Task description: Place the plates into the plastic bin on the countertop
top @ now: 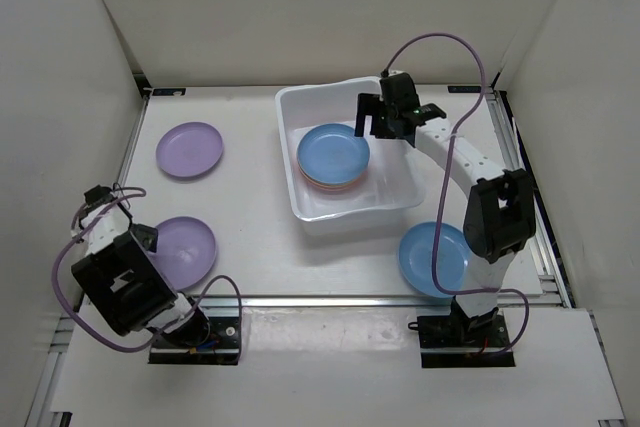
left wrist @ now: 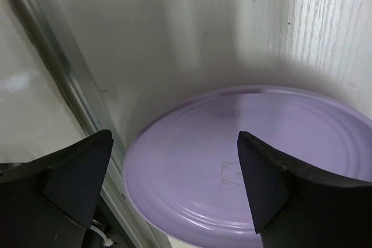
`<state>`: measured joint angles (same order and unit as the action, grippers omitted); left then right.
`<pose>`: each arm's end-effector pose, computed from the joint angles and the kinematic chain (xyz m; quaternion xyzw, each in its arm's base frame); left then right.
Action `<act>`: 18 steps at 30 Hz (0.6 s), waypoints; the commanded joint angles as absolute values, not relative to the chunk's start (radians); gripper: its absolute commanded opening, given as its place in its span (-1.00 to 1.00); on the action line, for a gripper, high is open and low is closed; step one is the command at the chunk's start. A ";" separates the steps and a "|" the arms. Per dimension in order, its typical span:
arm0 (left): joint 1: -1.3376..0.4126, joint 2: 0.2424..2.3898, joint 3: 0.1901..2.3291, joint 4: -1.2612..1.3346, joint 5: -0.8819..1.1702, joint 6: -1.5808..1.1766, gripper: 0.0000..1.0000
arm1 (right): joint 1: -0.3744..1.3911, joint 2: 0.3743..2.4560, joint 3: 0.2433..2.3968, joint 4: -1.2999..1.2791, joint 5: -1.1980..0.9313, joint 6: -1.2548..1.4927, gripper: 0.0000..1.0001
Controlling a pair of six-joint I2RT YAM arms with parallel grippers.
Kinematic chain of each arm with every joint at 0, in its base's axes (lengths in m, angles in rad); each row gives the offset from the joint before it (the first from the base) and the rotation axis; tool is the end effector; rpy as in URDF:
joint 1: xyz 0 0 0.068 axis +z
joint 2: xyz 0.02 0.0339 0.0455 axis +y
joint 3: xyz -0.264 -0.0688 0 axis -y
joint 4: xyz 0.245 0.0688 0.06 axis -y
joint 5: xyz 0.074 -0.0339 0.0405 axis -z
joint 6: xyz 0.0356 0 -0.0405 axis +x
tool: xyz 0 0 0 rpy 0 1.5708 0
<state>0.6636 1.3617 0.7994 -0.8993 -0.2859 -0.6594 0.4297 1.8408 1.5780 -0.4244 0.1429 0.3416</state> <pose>0.1642 0.1411 0.1844 -0.6133 0.7751 0.1424 0.0537 0.3903 0.1733 0.2929 -0.0092 0.9021 0.1006 0.4194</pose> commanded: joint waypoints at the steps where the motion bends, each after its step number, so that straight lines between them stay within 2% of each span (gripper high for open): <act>1: 0.672 1.400 0.795 -0.838 -0.213 -0.604 0.98 | 0.423 1.798 1.641 -0.390 0.140 0.354 0.98; 5: 0.672 1.393 0.795 -0.833 -0.210 -0.597 0.85 | 0.423 1.798 1.651 -0.348 0.127 0.360 0.98; 8: 0.672 1.361 0.781 -0.819 -0.222 -0.609 0.65 | 0.425 1.813 1.675 -0.337 0.121 0.364 0.98; 14: 0.670 1.431 0.795 -0.850 -0.233 -0.615 0.20 | 0.417 1.827 1.704 -0.327 0.118 0.364 0.98; 18: 0.669 1.443 0.793 -0.850 -0.238 -0.620 0.13 | 0.400 1.813 1.694 -0.314 0.118 0.374 0.98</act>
